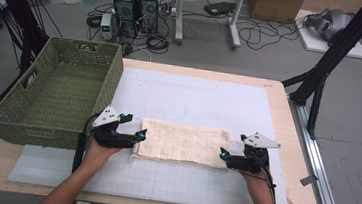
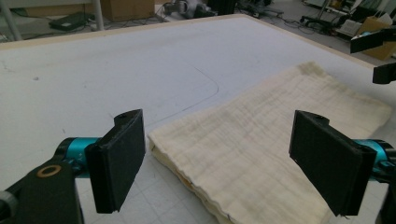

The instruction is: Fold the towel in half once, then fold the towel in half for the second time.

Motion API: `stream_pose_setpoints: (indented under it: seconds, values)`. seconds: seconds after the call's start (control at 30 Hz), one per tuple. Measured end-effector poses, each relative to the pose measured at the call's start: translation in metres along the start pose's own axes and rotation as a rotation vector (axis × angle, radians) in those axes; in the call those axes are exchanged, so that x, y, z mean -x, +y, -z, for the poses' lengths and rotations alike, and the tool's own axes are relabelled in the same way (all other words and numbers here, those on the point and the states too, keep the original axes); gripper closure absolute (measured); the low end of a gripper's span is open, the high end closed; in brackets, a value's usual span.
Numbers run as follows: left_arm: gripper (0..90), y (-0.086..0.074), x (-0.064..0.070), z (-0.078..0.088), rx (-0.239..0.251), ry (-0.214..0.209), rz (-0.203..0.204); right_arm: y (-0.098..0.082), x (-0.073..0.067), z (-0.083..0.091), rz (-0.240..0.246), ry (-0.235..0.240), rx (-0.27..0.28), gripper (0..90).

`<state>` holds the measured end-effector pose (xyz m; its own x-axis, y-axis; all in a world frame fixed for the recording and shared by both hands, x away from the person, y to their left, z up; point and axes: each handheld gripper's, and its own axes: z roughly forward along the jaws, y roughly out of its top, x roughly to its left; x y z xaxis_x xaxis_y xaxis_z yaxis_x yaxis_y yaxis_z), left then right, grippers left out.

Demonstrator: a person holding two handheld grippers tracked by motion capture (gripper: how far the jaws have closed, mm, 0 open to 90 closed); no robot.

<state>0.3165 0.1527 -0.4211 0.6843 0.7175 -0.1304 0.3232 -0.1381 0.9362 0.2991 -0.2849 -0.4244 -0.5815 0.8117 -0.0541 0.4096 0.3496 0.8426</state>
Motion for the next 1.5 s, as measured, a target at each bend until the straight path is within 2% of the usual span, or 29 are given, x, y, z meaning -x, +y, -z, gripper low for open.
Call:
stream_pose_setpoints:
  seconds: [0.17, 0.33, 0.47, 0.77, 0.9, 1.13, 1.3, 1.5]
  values:
    - [18.9, 0.002, 0.004, 0.000, 0.002, 0.008, -0.010, -0.001, 0.004, 0.003, -0.010, -0.011, 0.000, 11.1]
    - [19.4, 0.002, 0.005, -0.003, 0.005, -0.022, 0.006, 0.002, 0.008, 0.013, -0.024, -0.021, 0.058, 11.1]
    - [19.5, 0.002, 0.002, 0.000, 0.008, -0.011, 0.015, 0.004, 0.012, 0.017, -0.050, -0.040, 0.083, 11.1]
    - [19.6, -0.001, 0.003, 0.006, -0.010, 0.008, 0.008, 0.007, 0.014, 0.013, -0.053, -0.046, 0.082, 11.1]
    - [19.6, -0.001, 0.001, 0.007, -0.001, 0.006, 0.016, 0.008, 0.016, 0.011, -0.059, -0.049, 0.083, 11.1]
    - [20.1, -0.001, -0.001, -0.003, -0.016, -0.005, 0.012, 0.006, 0.016, 0.014, -0.056, -0.051, 0.078, 11.1]
    - [21.8, 0.004, -0.007, -0.009, -0.025, 0.007, -0.005, 0.003, 0.016, 0.014, -0.045, -0.052, 0.058, 11.1]
    - [24.3, 0.014, -0.015, -0.020, -0.047, -0.006, 0.023, 0.001, 0.019, 0.016, -0.061, -0.047, 0.053, 11.1]
